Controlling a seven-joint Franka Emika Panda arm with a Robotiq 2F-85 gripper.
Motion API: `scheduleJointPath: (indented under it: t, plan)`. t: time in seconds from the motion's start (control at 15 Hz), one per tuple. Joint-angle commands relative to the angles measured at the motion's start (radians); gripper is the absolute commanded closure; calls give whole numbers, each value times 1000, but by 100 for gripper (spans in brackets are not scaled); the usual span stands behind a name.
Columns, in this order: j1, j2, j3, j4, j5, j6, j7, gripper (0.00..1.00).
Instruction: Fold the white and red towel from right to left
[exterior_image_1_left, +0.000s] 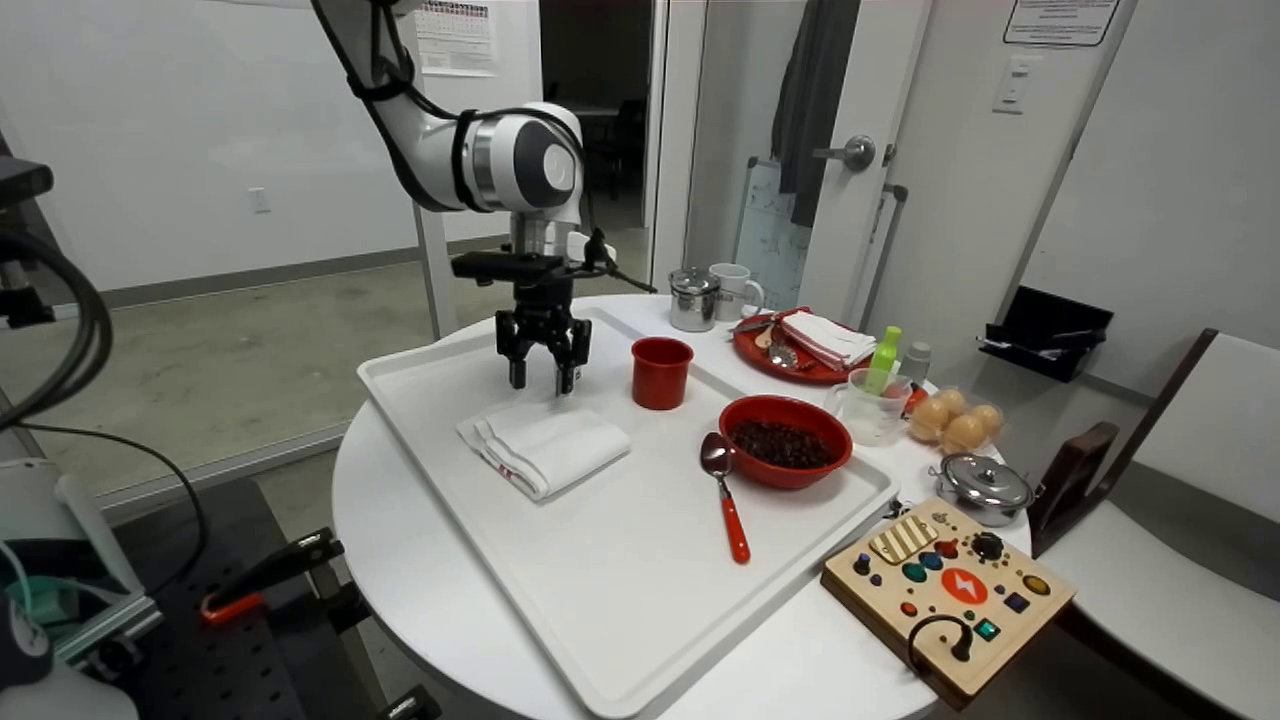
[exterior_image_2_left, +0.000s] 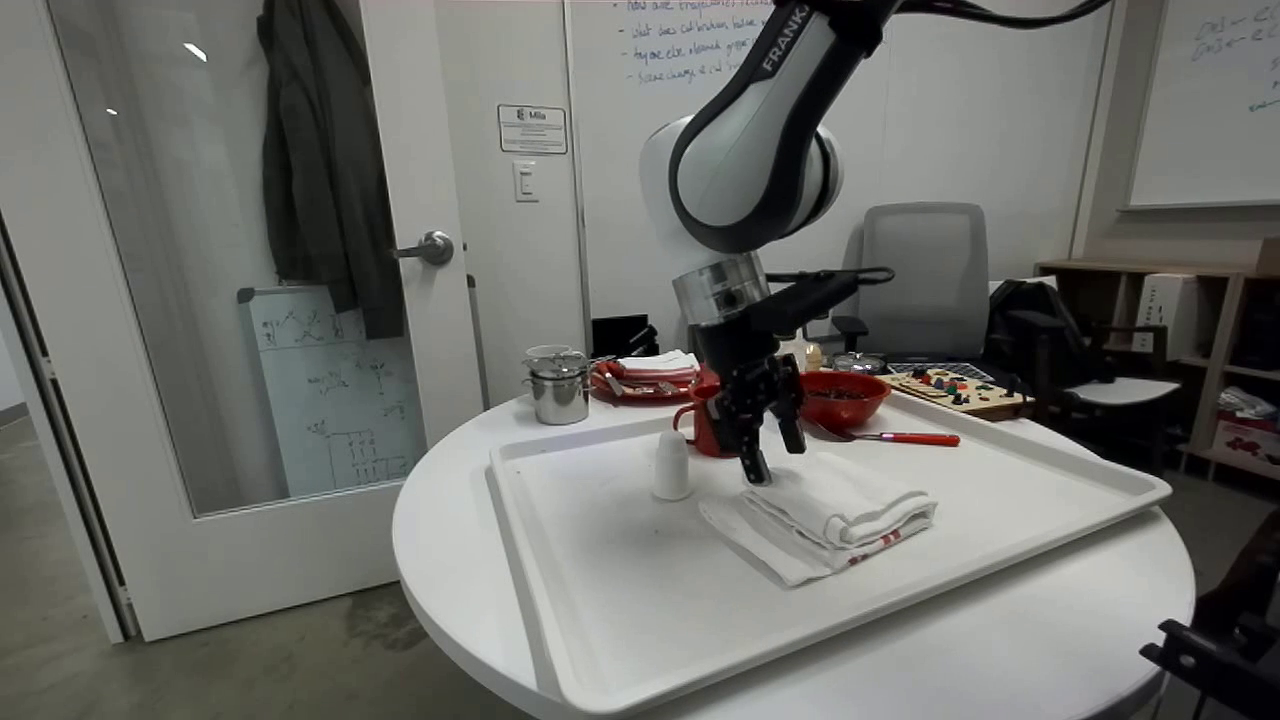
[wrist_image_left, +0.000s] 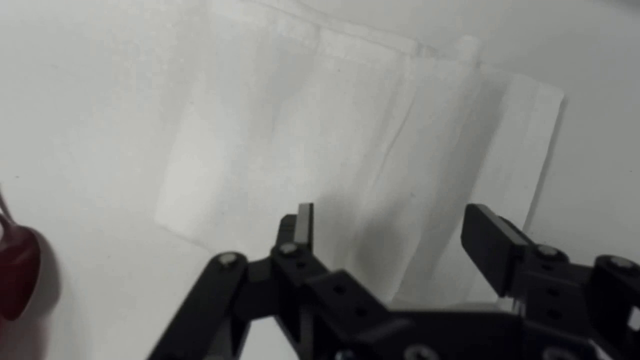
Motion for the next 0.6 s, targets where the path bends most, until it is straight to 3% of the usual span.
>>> scheduleJointPath:
  t: [0.0,0.33,0.4,0.53]
  plan:
    - [-25,-147,1,-99,23,-20,-35,0]
    - [-86,-297,-21,-184,45,-30,-25,0]
    - [-65,-219,-11,-124,18,-17,-10,0]
    - [-88,-264,-18,-152,21,-23,-12,0]
